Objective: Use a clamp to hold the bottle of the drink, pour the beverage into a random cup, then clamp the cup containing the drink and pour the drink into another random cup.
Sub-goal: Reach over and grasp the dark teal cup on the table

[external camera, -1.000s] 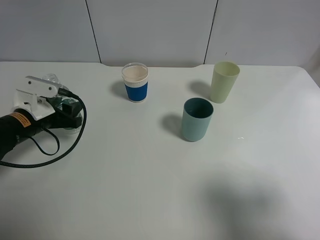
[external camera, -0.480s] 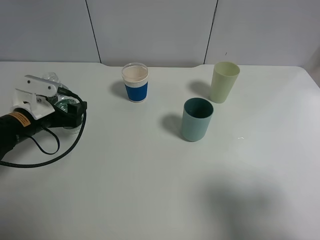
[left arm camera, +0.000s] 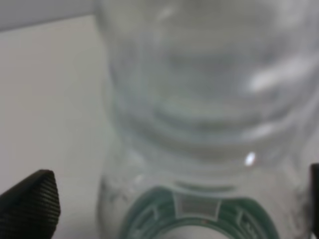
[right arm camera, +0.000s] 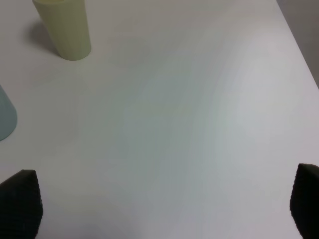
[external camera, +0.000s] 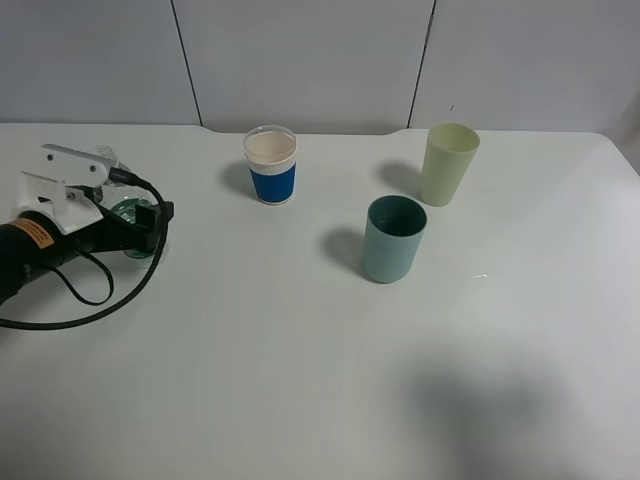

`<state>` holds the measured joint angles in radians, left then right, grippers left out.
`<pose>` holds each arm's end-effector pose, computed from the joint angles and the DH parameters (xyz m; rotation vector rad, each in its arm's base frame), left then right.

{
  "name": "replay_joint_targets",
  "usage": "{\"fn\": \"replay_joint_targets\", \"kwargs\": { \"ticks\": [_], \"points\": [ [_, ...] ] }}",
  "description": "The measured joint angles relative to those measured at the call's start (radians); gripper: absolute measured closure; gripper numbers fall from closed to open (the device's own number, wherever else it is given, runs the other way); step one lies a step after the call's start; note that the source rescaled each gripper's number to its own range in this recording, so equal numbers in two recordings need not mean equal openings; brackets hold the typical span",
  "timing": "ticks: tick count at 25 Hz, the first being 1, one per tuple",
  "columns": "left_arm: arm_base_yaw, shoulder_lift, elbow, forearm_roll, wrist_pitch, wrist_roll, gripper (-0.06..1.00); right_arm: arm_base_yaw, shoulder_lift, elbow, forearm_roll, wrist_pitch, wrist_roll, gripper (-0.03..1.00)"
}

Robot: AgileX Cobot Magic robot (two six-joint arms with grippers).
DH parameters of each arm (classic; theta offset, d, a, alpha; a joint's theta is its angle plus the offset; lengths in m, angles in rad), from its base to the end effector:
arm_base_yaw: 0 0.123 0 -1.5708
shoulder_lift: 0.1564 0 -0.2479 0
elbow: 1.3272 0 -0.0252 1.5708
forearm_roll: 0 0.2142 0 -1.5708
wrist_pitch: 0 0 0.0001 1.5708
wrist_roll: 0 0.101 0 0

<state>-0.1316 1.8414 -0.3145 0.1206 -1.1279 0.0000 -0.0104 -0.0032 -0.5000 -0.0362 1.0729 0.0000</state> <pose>0.2475 -0.0438 0.1084 0.2470 1.8703 -0.1572 0.0083 -0.0033 0.2541 0.0127 2.0531 -0.0499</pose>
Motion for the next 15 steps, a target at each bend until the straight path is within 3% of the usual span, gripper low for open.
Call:
{"fn": "replay_joint_targets", "kwargs": {
  "ticks": [10,15],
  "points": [
    [0.0,-0.246,0.117,-0.089,0.087,0.0,-0.05,0.0,0.0,0.0,0.0,0.0,0.0,-0.03],
    [0.0,-0.483,0.159,-0.172,0.272,0.0,-0.05,0.0,0.0,0.0,0.0,0.0,0.0,-0.03]
  ]
}}
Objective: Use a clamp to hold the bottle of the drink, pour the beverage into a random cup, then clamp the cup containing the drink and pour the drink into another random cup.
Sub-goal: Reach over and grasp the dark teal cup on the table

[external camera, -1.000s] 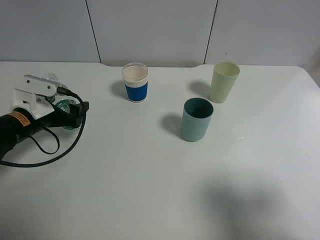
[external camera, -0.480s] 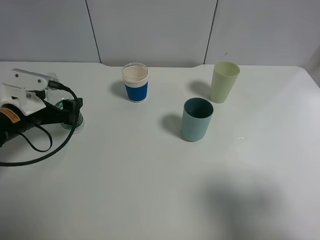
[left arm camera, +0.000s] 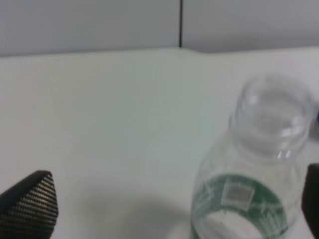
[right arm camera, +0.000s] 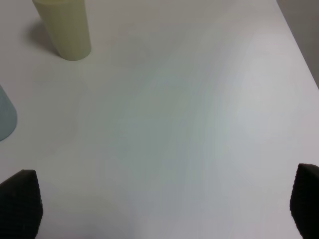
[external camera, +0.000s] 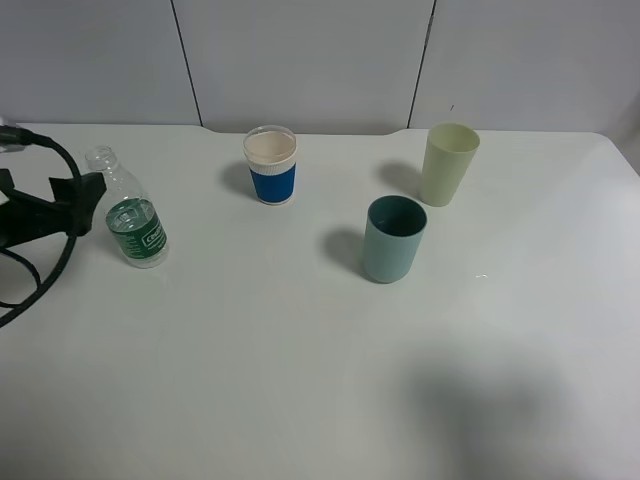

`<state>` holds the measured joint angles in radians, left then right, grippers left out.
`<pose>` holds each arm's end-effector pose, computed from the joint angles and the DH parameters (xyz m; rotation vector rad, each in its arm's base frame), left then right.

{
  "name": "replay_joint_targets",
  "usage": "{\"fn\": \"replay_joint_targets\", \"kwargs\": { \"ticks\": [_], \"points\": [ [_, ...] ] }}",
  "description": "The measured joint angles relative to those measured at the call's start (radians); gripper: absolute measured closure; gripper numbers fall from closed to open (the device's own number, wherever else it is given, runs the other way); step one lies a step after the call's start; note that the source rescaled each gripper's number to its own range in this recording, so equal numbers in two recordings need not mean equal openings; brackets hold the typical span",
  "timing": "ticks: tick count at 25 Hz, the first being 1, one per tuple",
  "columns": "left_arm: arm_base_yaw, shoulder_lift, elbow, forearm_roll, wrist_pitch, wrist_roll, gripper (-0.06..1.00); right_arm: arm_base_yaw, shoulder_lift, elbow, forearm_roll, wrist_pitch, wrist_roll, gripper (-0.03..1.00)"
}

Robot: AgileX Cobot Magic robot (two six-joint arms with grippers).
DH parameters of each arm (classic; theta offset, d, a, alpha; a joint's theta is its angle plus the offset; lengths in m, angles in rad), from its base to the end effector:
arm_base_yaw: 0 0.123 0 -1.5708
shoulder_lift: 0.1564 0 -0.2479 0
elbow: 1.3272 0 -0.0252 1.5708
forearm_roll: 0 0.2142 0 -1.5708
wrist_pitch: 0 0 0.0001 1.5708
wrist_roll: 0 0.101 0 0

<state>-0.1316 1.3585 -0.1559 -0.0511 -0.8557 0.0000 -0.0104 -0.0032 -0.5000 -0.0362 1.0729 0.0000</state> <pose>0.1993 -0.0225 0.1631 0.0627 1.8306 -0.0809 0.0083 -0.0033 0.2541 0.0127 2.0531 -0.0499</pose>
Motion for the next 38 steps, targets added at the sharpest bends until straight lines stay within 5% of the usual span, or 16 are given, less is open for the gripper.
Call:
{"fn": "replay_joint_targets", "kwargs": {
  "ticks": [5,14,24,27,33,38],
  "points": [
    [0.0,-0.195,-0.005,-0.026,0.158,0.0,-0.05,0.0,0.0,0.0,0.0,0.0,0.0,-0.03],
    [0.0,-0.553,-0.195,-0.019,0.637,0.013,-0.05,0.0,0.0,0.0,0.0,0.0,0.0,-0.03],
    [0.008,-0.71,-0.345,-0.004,0.907,0.03,-0.05,0.0,0.0,0.0,0.0,0.0,0.0,-0.03],
    [0.03,-0.765,-0.408,0.02,1.018,0.033,-0.06,0.0,0.0,0.0,0.0,0.0,0.0,-0.03],
    [0.123,-0.981,-0.564,0.051,1.431,0.033,-0.06,0.0,0.0,0.0,0.0,0.0,0.0,-0.03],
    [0.138,-1.142,-0.568,0.051,1.54,0.033,-0.06,0.0,0.0,0.0,0.0,0.0,0.0,-0.03]
  ]
}}
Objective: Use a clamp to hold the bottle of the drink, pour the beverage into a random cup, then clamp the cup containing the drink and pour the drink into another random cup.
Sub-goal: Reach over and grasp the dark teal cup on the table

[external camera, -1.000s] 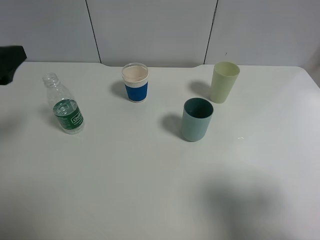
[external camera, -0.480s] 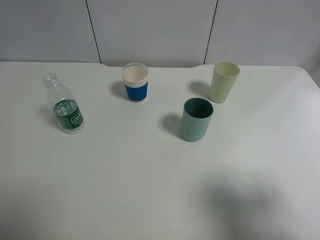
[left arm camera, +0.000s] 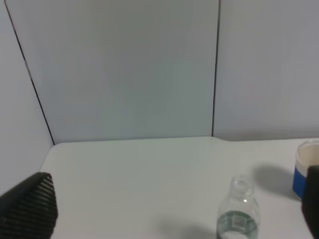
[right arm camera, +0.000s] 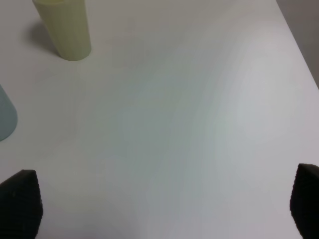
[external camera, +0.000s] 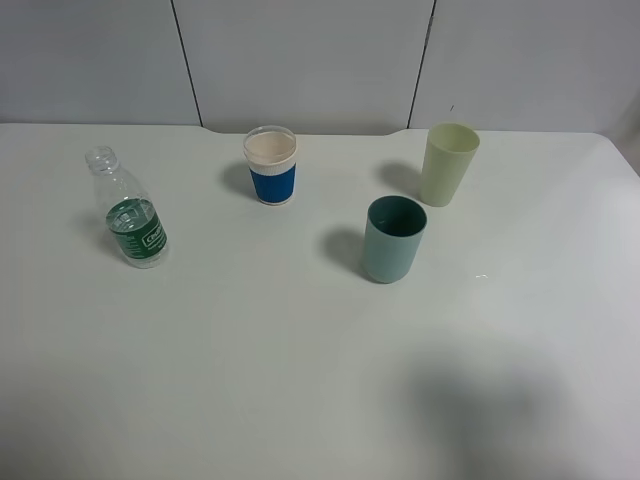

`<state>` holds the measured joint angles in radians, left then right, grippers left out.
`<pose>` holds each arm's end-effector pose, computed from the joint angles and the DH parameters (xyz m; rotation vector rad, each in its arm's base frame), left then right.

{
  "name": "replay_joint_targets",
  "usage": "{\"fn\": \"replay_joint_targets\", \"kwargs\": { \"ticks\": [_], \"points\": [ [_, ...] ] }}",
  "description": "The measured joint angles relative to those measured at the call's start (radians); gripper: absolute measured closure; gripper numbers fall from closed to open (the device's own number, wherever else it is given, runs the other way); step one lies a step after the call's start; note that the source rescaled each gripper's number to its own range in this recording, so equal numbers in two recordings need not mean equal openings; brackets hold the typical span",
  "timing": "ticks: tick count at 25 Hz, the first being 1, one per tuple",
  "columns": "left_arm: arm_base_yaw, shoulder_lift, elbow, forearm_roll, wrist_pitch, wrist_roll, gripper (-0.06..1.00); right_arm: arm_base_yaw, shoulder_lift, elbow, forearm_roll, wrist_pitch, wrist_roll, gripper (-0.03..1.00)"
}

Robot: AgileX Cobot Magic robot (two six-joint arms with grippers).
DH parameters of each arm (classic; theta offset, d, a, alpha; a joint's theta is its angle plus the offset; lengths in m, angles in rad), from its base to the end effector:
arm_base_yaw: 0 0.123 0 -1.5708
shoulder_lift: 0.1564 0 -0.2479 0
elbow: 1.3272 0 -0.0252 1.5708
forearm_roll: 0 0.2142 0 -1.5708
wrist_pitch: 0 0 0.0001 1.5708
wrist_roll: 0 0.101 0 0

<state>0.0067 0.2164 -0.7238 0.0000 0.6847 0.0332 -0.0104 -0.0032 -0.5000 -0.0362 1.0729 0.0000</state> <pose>0.0330 0.0002 0.3450 0.0220 1.6608 0.0303 0.0083 -0.0033 0.2541 0.0127 2.0531 -0.0499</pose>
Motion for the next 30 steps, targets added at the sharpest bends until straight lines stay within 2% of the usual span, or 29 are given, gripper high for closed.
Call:
{"fn": "replay_joint_targets", "kwargs": {
  "ticks": [6,11,18,20,26,30],
  "points": [
    [0.0,-0.097,0.0,-0.01,0.092,0.0,-0.06,0.0,0.0,0.0,0.0,0.0,0.0,-0.03],
    [0.0,-0.22,-0.001,-0.03,0.215,0.001,-0.06,0.0,0.0,0.0,0.0,0.0,0.0,-0.03],
    [0.0,-0.222,0.017,-0.065,0.303,0.001,-0.06,0.0,0.0,0.0,0.0,0.0,0.0,-0.03],
    [0.0,-0.222,0.065,-0.065,0.346,0.001,-0.06,0.0,0.0,0.0,0.0,0.0,0.0,-0.03],
    [0.0,-0.222,0.206,-0.047,0.37,0.008,-0.06,0.0,0.0,0.0,0.0,0.0,0.0,-0.03],
    [-0.003,-0.222,0.213,-0.033,0.371,0.008,-0.06,0.0,0.0,0.0,0.0,0.0,0.0,-0.03]
  ]
}}
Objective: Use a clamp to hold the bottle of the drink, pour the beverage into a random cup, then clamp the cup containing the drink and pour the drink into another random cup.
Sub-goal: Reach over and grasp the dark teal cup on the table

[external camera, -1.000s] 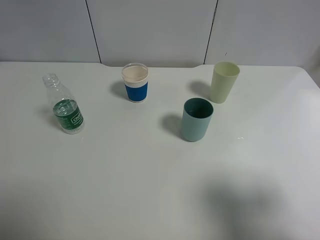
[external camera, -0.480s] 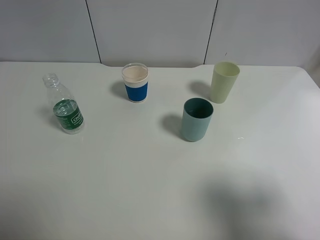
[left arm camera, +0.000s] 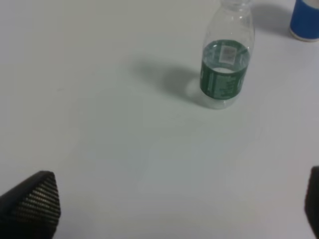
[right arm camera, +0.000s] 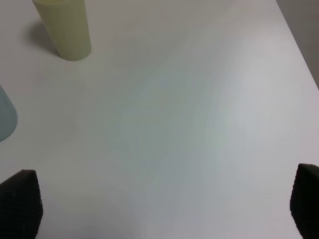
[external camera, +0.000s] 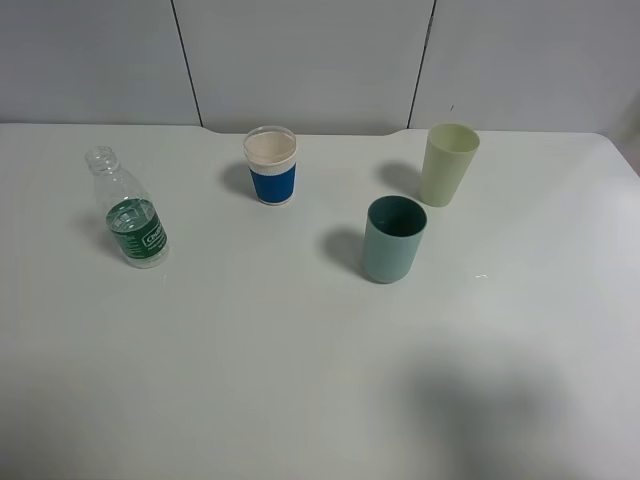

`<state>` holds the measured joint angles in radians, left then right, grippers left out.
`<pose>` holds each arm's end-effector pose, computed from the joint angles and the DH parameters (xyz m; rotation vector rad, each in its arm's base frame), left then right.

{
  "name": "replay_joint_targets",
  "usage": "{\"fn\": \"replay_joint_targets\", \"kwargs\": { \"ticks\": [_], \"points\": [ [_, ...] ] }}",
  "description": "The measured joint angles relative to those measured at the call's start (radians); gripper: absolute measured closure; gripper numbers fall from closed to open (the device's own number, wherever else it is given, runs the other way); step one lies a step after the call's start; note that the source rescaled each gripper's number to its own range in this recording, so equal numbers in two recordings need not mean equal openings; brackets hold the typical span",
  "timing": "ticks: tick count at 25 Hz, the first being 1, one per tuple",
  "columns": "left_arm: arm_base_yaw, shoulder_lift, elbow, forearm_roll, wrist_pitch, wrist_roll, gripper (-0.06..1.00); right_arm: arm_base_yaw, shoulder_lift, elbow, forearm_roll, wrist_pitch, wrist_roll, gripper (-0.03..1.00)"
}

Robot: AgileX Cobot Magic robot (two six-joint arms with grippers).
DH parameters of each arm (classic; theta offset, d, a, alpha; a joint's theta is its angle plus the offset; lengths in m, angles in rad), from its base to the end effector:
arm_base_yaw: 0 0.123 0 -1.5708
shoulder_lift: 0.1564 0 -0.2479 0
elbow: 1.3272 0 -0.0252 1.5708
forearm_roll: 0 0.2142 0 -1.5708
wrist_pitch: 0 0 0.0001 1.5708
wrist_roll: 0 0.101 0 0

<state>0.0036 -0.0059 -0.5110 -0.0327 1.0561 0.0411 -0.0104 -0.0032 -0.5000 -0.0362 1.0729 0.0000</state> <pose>0.0077 -0.0028 0.2584 0.0397 2.0220 -0.0107 0.0083 -0.0033 0.2541 0.0127 2.0531 -0.0499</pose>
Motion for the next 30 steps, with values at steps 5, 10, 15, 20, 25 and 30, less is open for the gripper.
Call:
{"fn": "replay_joint_targets", "kwargs": {
  "ticks": [5,10,15,20,25,30],
  "points": [
    [0.0,0.0,0.0,0.0,0.0,0.0,-0.06,0.0,0.0,0.0,0.0,0.0,0.0,-0.03],
    [0.0,0.0,0.0,0.0,0.0,0.0,-0.06,0.0,0.0,0.0,0.0,0.0,0.0,-0.03],
    [0.0,0.0,0.0,0.0,0.0,0.0,-0.06,0.0,0.0,0.0,0.0,0.0,0.0,-0.03],
    [0.0,0.0,0.0,0.0,0.0,0.0,-0.06,0.0,0.0,0.0,0.0,0.0,0.0,-0.03],
    [0.0,0.0,0.0,0.0,0.0,0.0,-0.06,0.0,0.0,0.0,0.0,0.0,0.0,-0.03],
    [0.0,0.0,0.0,0.0,0.0,0.0,-0.06,0.0,0.0,0.0,0.0,0.0,0.0,-0.03]
  ]
}}
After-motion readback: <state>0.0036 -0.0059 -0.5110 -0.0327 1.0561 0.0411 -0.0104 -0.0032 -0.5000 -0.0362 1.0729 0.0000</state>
